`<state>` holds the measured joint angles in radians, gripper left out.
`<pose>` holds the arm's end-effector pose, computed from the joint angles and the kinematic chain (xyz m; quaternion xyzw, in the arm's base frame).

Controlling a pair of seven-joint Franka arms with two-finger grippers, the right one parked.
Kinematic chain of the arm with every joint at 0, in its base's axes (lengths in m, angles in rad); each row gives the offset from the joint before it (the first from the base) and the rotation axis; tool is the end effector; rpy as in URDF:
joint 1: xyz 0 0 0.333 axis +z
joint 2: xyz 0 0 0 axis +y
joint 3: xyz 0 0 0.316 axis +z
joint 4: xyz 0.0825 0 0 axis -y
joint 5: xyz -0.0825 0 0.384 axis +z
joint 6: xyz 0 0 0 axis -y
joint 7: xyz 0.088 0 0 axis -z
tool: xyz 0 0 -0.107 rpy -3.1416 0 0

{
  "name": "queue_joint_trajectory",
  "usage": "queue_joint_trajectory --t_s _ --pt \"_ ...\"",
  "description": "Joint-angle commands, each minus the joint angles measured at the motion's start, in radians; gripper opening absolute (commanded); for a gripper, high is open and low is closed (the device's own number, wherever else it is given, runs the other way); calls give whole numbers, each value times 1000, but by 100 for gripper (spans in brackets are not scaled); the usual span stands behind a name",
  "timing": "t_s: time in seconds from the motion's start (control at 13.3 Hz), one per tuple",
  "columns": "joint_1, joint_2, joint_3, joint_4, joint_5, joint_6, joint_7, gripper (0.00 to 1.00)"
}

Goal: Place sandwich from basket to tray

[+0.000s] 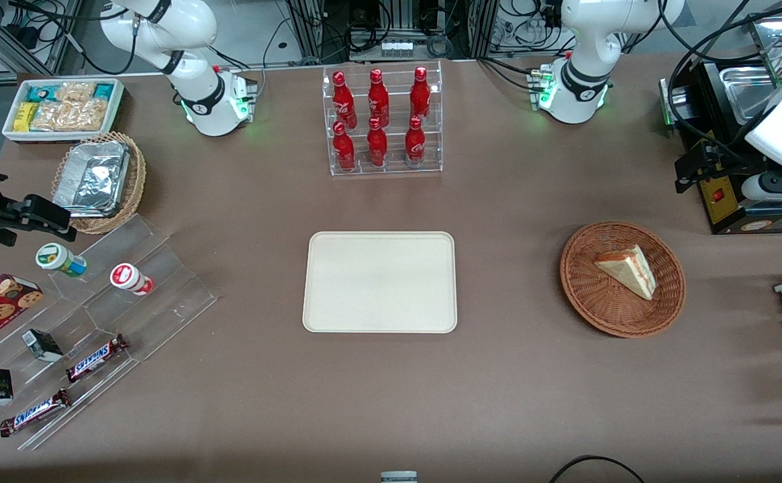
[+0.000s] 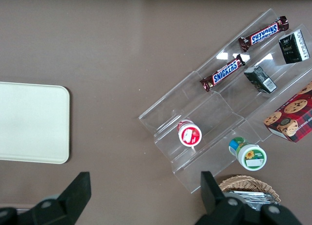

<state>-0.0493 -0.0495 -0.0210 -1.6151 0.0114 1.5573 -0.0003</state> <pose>0.5362 -0.0368 0.6295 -0.9994 0.0349 0.0039 0.0064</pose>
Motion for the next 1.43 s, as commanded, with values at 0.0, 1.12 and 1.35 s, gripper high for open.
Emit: queue_joint_trajectory --t_s 0.0,1.12,1.35 --pt "-6 -26 3 -17 -7 -13 -9 100" --pt "100 80 13 -107 10 62 -155 100" --pt "112 76 13 -250 12 219 -202 100"
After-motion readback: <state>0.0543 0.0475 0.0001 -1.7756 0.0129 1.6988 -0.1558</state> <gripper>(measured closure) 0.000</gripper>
